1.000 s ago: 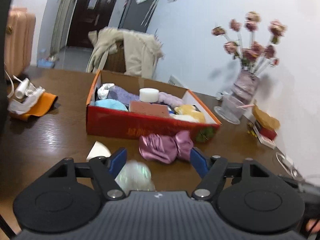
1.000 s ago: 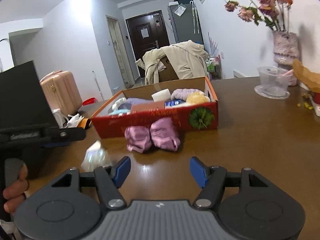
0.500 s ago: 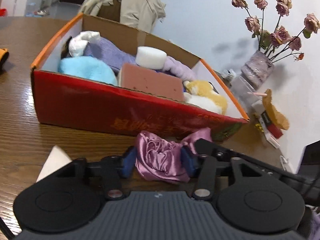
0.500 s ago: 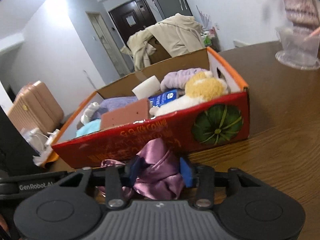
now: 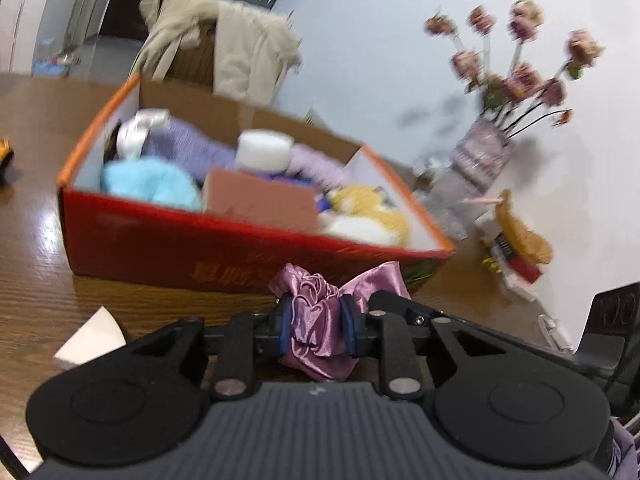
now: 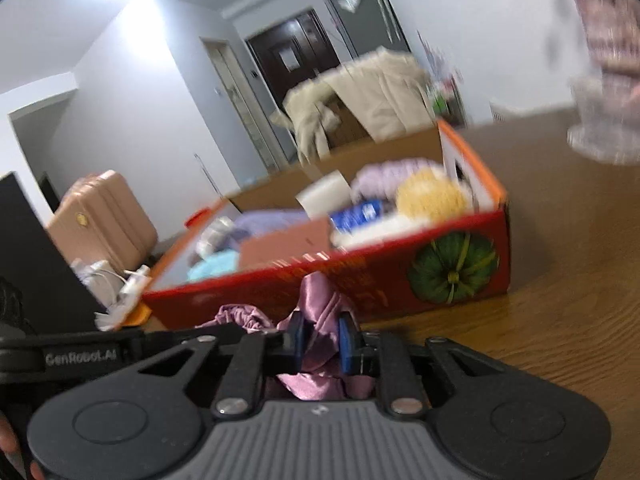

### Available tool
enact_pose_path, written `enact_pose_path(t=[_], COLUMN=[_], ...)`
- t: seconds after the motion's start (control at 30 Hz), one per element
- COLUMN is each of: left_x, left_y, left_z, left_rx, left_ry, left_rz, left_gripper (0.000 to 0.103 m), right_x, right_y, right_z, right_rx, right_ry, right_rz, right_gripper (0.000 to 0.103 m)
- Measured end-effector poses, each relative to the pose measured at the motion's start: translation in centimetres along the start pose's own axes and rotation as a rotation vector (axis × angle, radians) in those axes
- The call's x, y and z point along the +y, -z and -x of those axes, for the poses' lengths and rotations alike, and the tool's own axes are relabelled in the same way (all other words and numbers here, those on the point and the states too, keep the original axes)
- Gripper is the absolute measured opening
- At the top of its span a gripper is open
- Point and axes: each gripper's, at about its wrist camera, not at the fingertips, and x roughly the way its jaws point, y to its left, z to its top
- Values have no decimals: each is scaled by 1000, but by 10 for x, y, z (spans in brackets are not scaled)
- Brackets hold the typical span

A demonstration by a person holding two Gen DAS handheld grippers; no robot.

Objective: Organize soft objects
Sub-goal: 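Close the left tool on the pink satin bow while the right tool grips it too, then carry the pink satin bow into the box and open both tools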

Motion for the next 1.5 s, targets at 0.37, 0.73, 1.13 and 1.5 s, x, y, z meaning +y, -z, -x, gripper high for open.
enact_pose_path(t=[0.37,0.73,1.13,1.5], left_x=[-52,-23,87,75], left_y=[25,-70,-139,-129], left_z=[93,77,-91,-84], left_rx=[-117,-186,51,68], left_ry=[16,-36,-239,-276], left_rz=[-53,-53,32,-49], left_gripper=[25,25,27,40], right_x=[34,65,46,59], right_y=[6,-75,-120,-121], right_z=[95,39,-181,-176], right_rx=[-83,-114,145,185], right_ry=[-72,-106,57,143], right_rz=[21,93,47,147], right_gripper=[16,16,16,31])
